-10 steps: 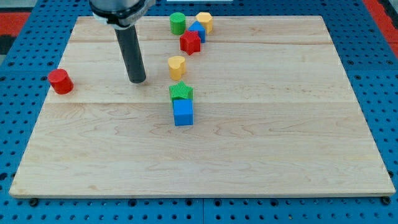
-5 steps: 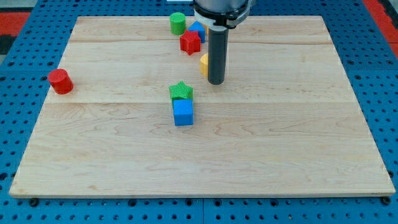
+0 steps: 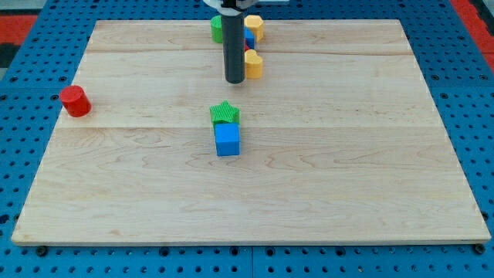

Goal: Push the yellow heart towards the group of blocks

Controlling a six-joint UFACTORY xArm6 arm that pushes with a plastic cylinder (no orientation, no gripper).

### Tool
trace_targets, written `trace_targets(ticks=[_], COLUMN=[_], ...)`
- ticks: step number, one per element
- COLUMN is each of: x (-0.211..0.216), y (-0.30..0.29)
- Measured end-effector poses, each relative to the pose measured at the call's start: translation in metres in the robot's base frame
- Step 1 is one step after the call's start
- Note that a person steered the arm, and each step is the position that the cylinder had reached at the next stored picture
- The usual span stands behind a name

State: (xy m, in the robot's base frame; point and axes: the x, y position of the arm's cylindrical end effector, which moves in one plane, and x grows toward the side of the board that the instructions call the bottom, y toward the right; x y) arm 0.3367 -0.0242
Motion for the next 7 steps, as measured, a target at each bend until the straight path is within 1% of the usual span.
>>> trace_targets(ticks=[2, 4, 5, 6, 7], x=[-0.014, -0.014, -0.014, -0.017, -0.029], y=[0.024, 0.045, 0.066, 0.071, 0.062])
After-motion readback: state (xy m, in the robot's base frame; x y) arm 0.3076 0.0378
